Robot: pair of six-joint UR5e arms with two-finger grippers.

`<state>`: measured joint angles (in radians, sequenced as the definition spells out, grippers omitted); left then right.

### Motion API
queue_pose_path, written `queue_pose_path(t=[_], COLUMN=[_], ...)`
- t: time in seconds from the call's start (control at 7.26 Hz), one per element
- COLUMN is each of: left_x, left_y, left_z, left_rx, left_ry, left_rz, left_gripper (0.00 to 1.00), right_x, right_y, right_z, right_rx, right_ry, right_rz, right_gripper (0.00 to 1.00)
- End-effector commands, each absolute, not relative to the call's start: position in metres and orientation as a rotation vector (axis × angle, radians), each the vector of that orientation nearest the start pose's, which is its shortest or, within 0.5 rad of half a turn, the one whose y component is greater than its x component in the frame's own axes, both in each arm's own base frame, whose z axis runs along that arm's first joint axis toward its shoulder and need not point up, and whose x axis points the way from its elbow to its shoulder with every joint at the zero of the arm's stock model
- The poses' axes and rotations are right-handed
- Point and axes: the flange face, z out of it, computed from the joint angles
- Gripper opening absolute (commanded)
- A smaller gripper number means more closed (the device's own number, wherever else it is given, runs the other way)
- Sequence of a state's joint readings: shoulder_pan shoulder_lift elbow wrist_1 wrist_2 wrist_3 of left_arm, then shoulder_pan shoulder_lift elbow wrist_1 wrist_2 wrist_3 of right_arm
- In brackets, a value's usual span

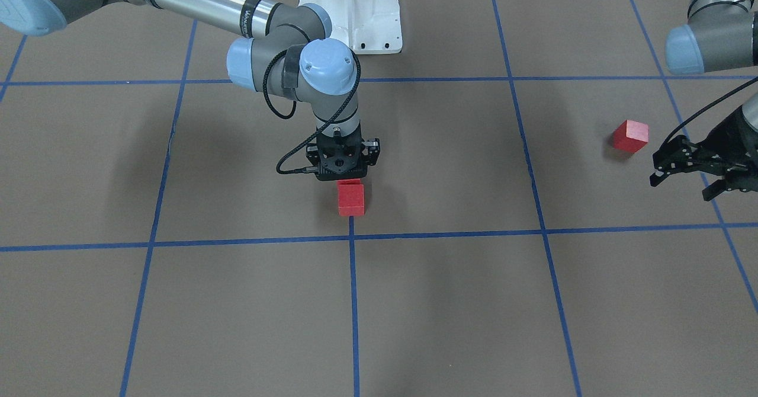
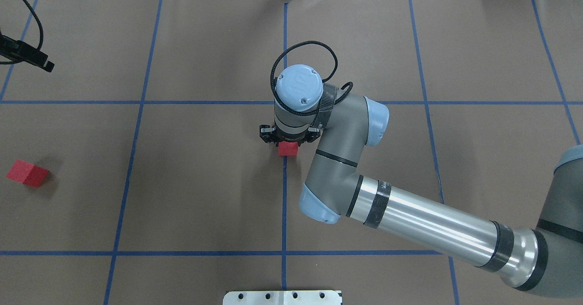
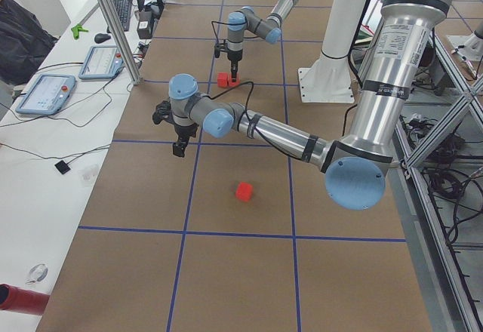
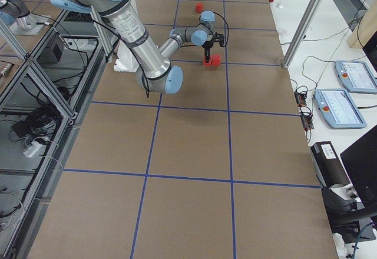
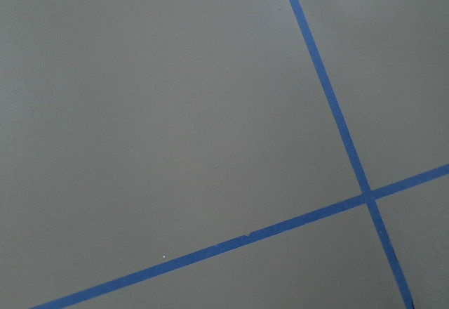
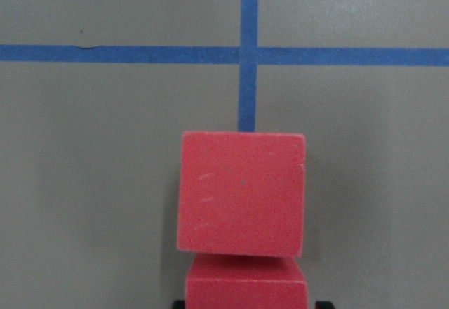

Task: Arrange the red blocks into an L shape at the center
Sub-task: 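Lower the red cube nearer the robot against the center cube and release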

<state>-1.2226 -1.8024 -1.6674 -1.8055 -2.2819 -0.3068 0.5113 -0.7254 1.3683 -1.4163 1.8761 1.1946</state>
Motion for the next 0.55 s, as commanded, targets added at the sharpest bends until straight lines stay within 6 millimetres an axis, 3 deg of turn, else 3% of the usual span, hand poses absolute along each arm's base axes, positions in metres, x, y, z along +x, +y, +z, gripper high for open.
queue_pose_path(t=[0.0,0.14,0.28,0.41], left_x=[0.1383,0.1383,0.1383,0.1383], left_y=[-0.5811,-0.581,-0.581,-0.581], left_z=[0.4603,0.4605,0.4605,0.4605], left_rx=[0.288,0.286,0.285,0.285], left_ry=[0.83,0.83,0.83,0.83], left_rz=[0.239,0.237,0.237,0.237], left_gripper=[0.99,0.99,0.99,0.99], right_x=[-0.6198,-0.6198,-0.6198,-0.6198], right_y=[-0.4672,-0.4672,-0.4672,-0.4672], right_z=[0.2045,0.2042,0.2042,0.2042], right_rx=[0.087,0.088,0.085,0.084], right_ry=[-0.85,-0.851,-0.852,-0.852], right_rz=[0.0,0.0,0.007,0.008], right_gripper=[0.59,0.84,0.98,0.98])
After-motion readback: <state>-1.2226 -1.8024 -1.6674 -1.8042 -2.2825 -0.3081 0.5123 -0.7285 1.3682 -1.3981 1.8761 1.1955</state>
